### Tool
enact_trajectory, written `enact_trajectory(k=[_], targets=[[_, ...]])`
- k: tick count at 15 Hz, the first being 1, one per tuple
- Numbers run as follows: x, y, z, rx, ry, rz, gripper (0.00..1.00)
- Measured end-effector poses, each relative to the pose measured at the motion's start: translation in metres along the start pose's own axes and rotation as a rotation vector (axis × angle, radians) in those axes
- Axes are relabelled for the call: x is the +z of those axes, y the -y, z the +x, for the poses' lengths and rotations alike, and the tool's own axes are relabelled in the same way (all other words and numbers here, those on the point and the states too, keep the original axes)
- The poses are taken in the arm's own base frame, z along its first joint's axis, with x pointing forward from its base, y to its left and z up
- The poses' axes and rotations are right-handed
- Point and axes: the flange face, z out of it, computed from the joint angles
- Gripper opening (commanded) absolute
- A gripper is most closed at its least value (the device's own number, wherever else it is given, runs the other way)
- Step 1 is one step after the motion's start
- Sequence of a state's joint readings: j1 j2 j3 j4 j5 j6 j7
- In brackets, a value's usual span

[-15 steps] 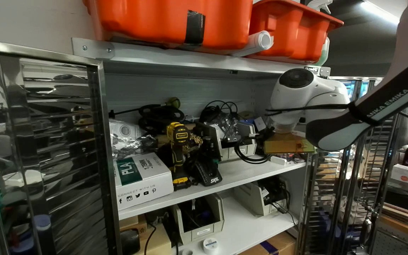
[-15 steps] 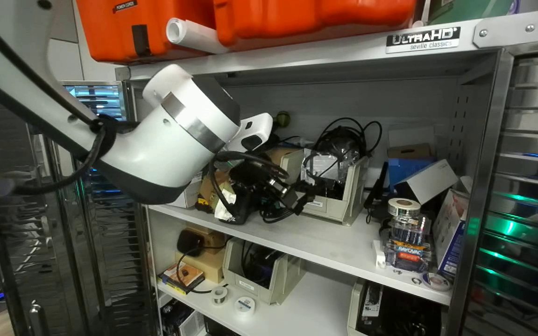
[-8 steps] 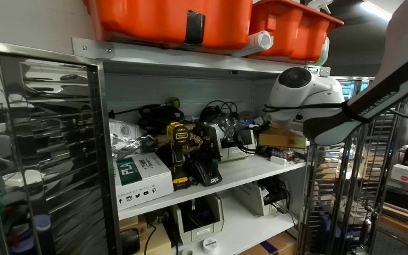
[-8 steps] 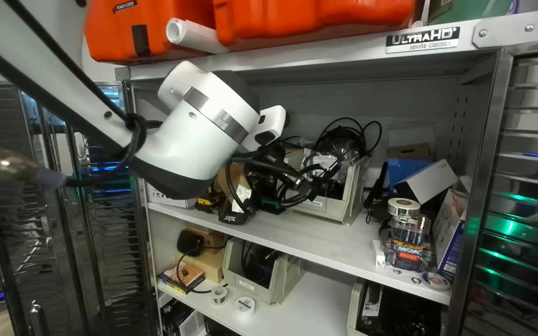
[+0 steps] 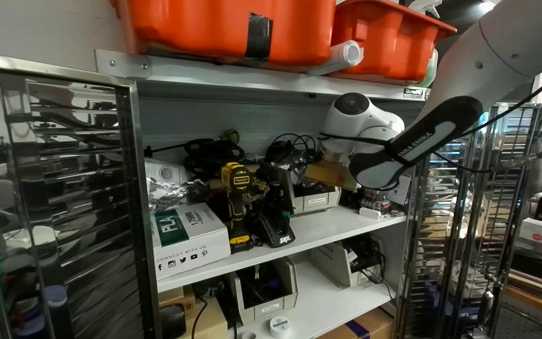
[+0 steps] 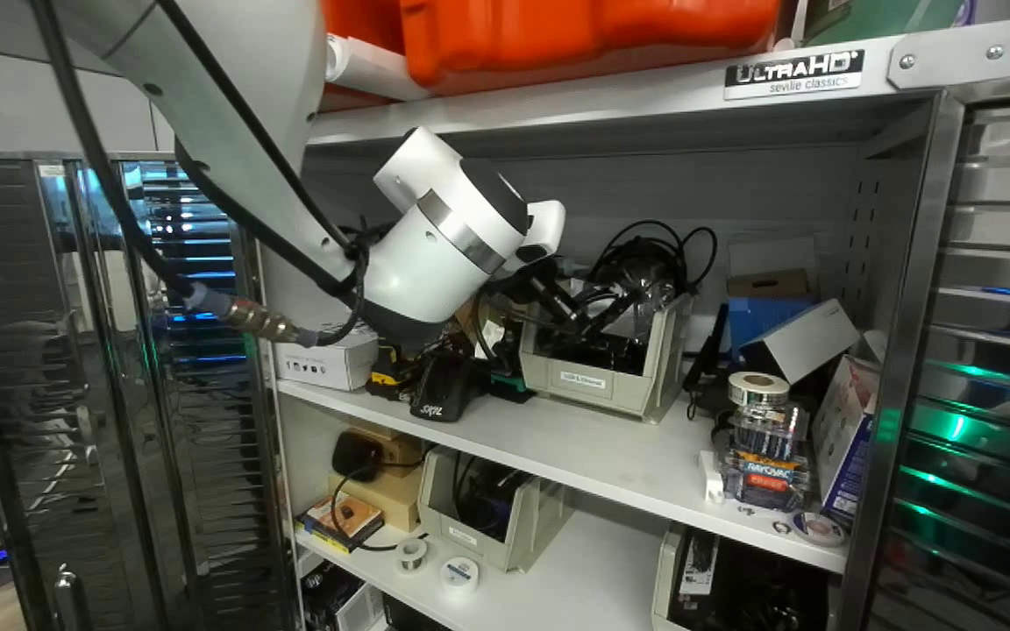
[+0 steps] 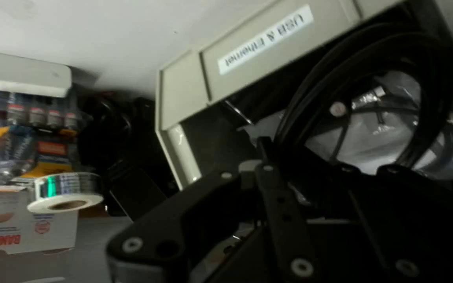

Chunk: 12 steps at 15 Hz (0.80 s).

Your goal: Pick up the cable and put it in the cable box.

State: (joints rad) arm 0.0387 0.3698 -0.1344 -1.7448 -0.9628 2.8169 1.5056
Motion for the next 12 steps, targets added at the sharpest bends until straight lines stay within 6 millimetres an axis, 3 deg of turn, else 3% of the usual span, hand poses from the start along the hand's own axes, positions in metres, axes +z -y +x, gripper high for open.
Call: enact_trajectory(k=[3,8,9,10,11,12], targets=[[-0.008,0.022,0.028,0.028,-0.050,0.043,0.08],[0.009,0.029,0.029,0.006,-0.063,0.033,0.08],[0.015,0.029,0.027,-0.004,-0.062,0.022,0.13],[0.021,0.030,0.025,-0.017,-0.060,0.011,0.38],[0.026,0.029,0.024,-0.023,-0.059,-0.001,0.39],[0.030,0.030,0.022,-0.030,-0.058,-0.008,0.46]])
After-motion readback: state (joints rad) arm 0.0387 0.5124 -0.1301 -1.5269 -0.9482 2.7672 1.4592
